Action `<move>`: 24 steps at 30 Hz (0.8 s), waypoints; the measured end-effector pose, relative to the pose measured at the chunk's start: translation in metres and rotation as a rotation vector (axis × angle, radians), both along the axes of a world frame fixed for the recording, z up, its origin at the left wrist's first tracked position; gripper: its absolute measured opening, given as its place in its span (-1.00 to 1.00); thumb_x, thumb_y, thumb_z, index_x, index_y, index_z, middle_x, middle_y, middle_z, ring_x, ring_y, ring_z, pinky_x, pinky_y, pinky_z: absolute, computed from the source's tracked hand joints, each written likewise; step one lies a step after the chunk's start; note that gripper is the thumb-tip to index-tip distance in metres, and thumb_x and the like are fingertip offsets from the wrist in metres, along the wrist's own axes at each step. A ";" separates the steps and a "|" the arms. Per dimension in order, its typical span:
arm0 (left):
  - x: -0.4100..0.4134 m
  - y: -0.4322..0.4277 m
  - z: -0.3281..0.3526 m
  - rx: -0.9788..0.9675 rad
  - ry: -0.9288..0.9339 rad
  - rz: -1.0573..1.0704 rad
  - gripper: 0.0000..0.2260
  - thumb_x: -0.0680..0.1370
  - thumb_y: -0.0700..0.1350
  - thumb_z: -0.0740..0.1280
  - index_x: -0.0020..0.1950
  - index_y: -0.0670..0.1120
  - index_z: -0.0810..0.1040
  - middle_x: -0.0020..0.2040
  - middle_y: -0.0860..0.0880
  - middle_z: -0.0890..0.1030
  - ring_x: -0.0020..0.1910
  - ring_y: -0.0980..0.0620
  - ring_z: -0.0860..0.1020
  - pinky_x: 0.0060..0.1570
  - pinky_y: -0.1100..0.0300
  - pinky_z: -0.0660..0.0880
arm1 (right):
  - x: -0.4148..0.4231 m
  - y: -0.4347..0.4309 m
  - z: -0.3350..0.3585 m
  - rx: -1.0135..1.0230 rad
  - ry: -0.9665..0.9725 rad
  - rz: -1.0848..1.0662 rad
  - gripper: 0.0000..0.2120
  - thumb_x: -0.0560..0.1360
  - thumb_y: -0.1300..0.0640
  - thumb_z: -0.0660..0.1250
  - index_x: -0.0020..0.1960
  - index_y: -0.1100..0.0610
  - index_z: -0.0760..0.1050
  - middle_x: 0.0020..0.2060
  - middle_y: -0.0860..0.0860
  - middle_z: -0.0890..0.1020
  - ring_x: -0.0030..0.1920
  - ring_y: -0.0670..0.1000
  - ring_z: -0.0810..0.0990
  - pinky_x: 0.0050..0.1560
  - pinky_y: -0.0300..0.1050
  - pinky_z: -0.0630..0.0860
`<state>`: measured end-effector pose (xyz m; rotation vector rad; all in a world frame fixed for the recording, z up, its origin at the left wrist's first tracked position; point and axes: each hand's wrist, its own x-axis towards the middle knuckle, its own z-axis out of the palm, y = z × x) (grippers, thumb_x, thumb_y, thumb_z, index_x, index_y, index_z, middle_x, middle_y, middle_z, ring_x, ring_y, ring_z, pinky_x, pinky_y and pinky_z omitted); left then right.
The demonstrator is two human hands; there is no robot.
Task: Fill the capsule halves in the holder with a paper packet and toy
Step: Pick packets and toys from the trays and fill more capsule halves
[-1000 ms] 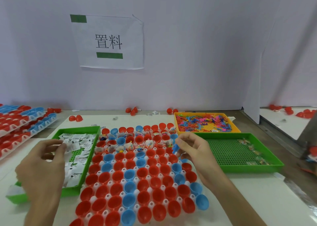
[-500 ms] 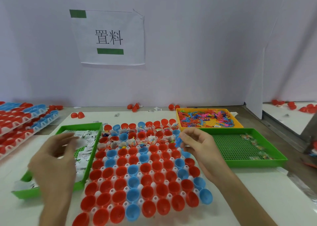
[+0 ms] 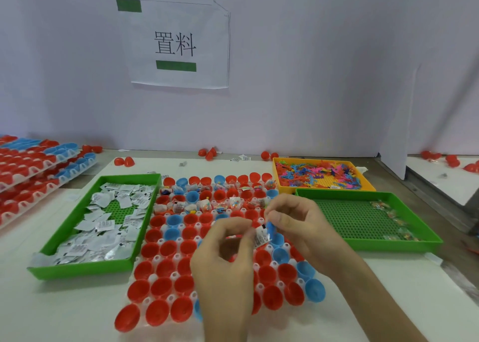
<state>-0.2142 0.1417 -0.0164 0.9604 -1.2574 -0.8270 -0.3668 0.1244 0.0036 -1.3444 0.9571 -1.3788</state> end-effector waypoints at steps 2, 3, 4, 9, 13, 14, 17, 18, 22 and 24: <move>-0.002 0.004 -0.002 0.004 0.018 0.016 -0.70 0.47 -0.35 0.46 -0.19 0.09 0.65 -0.22 0.10 0.69 -0.18 0.05 0.68 -0.17 0.17 0.64 | 0.004 0.000 -0.002 -0.026 0.083 -0.001 -0.90 0.34 0.01 0.53 -0.18 0.01 0.68 -0.24 -0.04 0.65 -0.17 -0.10 0.61 -0.10 -0.25 0.56; -0.004 0.005 -0.002 0.008 0.047 0.023 -0.70 0.47 -0.35 0.47 -0.21 0.08 0.66 -0.22 0.09 0.69 -0.18 0.06 0.67 -0.17 0.23 0.63 | 0.005 0.000 -0.003 -0.035 0.104 -0.009 -0.88 0.35 0.00 0.53 -0.17 0.02 0.67 -0.23 -0.03 0.65 -0.16 -0.08 0.61 -0.07 -0.23 0.56; -0.005 0.006 -0.001 0.021 0.088 0.024 -0.70 0.46 -0.35 0.47 -0.22 0.07 0.66 -0.22 0.07 0.69 -0.19 0.07 0.67 -0.19 0.29 0.61 | 0.005 0.000 -0.003 -0.039 0.114 -0.021 -0.87 0.35 0.00 0.53 -0.17 0.02 0.67 -0.22 -0.02 0.65 -0.15 -0.07 0.61 -0.05 -0.22 0.57; -0.012 0.007 0.000 0.125 0.248 -0.048 -0.71 0.46 -0.34 0.47 -0.21 0.07 0.67 -0.17 -0.01 0.70 -0.13 0.03 0.69 -0.13 0.23 0.63 | 0.004 -0.001 -0.002 -0.045 0.141 -0.054 -0.87 0.34 -0.03 0.53 -0.18 -0.01 0.66 -0.23 -0.03 0.65 -0.15 -0.05 0.61 -0.05 -0.20 0.57; -0.011 0.007 0.001 0.157 0.301 -0.071 -0.76 0.42 -0.31 0.51 -0.19 0.06 0.67 -0.16 -0.02 0.71 -0.15 0.05 0.69 -0.16 0.25 0.63 | 0.006 -0.001 -0.001 -0.071 0.163 -0.059 -0.91 0.37 0.01 0.52 -0.19 -0.01 0.65 -0.24 -0.03 0.66 -0.17 -0.06 0.61 -0.10 -0.23 0.56; -0.010 0.007 0.001 0.163 0.308 -0.065 -0.75 0.40 -0.31 0.52 -0.19 0.06 0.67 -0.16 -0.01 0.71 -0.17 0.07 0.69 -0.18 0.30 0.61 | 0.007 0.000 -0.001 -0.076 0.168 -0.054 -0.92 0.37 0.02 0.51 -0.19 -0.01 0.65 -0.25 -0.03 0.65 -0.18 -0.06 0.61 -0.11 -0.24 0.56; -0.007 0.006 -0.002 0.169 0.326 -0.039 -0.76 0.40 -0.32 0.51 -0.19 0.05 0.67 -0.16 -0.04 0.71 -0.16 0.02 0.70 -0.18 0.22 0.64 | 0.006 0.001 0.000 -0.080 0.213 -0.022 -0.95 0.43 0.10 0.50 -0.17 0.02 0.63 -0.24 -0.02 0.64 -0.17 -0.04 0.60 -0.09 -0.19 0.57; -0.006 0.005 -0.002 0.170 0.333 -0.031 -0.76 0.41 -0.34 0.50 -0.19 0.03 0.67 -0.15 -0.06 0.71 -0.15 -0.02 0.71 -0.15 0.16 0.66 | 0.004 0.002 0.001 -0.076 0.237 -0.011 -0.95 0.44 0.13 0.49 -0.15 0.03 0.64 -0.23 -0.01 0.65 -0.16 -0.02 0.61 -0.06 -0.16 0.59; -0.001 0.001 -0.004 0.177 0.326 0.029 -0.73 0.43 -0.37 0.47 -0.20 0.02 0.67 -0.17 -0.05 0.71 -0.14 -0.03 0.70 -0.10 0.13 0.64 | -0.007 0.004 0.007 -0.048 0.363 -0.013 -0.96 0.46 0.13 0.50 -0.15 0.04 0.65 -0.21 -0.02 0.67 -0.15 -0.03 0.64 -0.05 -0.17 0.58; 0.001 0.000 -0.004 0.179 0.348 0.041 -0.71 0.44 -0.38 0.46 -0.21 0.04 0.67 -0.18 -0.03 0.71 -0.16 -0.01 0.71 -0.15 0.23 0.64 | -0.022 0.001 0.006 -0.052 0.472 -0.155 -0.92 0.49 0.14 0.49 -0.17 0.04 0.64 -0.24 -0.06 0.68 -0.19 -0.06 0.64 -0.08 -0.19 0.57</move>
